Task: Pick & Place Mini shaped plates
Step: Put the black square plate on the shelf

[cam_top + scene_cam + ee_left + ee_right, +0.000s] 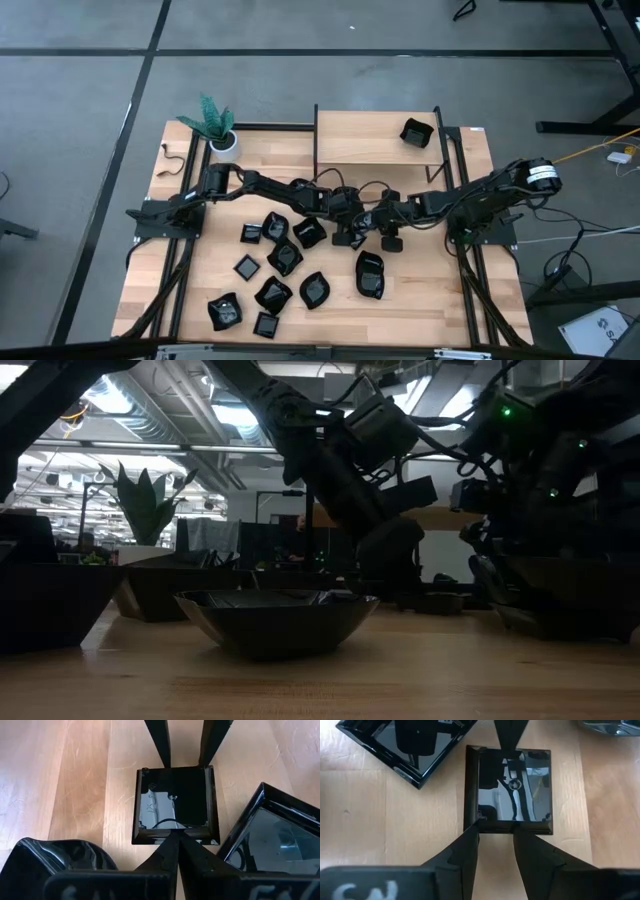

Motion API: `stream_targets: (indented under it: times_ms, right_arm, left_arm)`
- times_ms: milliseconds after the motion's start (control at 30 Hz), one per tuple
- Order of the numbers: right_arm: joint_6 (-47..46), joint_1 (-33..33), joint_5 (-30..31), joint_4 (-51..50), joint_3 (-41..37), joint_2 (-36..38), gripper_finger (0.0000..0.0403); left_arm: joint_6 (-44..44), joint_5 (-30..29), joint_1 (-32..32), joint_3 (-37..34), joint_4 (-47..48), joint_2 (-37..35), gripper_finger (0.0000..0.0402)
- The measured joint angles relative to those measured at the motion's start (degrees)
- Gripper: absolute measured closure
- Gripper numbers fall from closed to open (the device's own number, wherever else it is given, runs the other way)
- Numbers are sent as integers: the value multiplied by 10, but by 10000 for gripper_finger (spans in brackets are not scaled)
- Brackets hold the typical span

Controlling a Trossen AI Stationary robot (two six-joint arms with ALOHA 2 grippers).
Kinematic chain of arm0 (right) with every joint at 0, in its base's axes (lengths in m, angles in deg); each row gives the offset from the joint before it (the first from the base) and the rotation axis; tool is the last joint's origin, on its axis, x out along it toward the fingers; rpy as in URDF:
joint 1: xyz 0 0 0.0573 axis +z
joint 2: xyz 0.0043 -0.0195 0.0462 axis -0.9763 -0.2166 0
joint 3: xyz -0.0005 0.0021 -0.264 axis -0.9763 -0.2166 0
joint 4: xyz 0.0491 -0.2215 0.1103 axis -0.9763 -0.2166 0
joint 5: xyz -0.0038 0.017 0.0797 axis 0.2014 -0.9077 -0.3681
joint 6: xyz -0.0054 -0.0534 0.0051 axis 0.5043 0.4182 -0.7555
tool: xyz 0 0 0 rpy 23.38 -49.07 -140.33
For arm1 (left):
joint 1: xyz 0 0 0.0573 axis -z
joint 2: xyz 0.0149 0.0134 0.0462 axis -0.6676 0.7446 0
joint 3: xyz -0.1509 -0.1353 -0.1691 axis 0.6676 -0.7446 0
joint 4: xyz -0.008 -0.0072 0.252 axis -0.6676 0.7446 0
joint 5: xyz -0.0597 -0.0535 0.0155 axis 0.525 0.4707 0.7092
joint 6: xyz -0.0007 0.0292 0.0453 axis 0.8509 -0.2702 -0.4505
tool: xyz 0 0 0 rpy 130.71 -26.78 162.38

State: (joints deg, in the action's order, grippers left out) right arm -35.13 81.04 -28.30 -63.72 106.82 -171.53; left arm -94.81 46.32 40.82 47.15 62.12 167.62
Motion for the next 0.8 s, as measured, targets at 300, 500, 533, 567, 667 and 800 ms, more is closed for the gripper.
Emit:
stream_targets:
  times_ms: [300, 500, 533, 567, 667, 800]
  right_arm:
    - [10, -12, -8, -7, 11, -1, 275]
    - [17, -12, -11, -14, 19, -1, 275]
    - [18, -12, -11, -16, 21, -1, 275]
    - [18, -12, -11, -17, 22, -1, 275]
    - [17, -12, -10, -19, 23, -1, 275]
    - [17, -12, -10, -19, 24, -1, 275]
  left_arm:
    - [-1, 0, 0, -1, -6, 0, 400]
    - [-1, 1, 0, -1, -10, 0, 399]
    - [-1, 1, 0, -1, -10, 0, 399]
    - [-1, 1, 0, -1, -10, 0, 399]
    - [-1, -5, 1, -1, -10, -1, 399]
    - [-1, -9, 1, 6, -1, -2, 399]
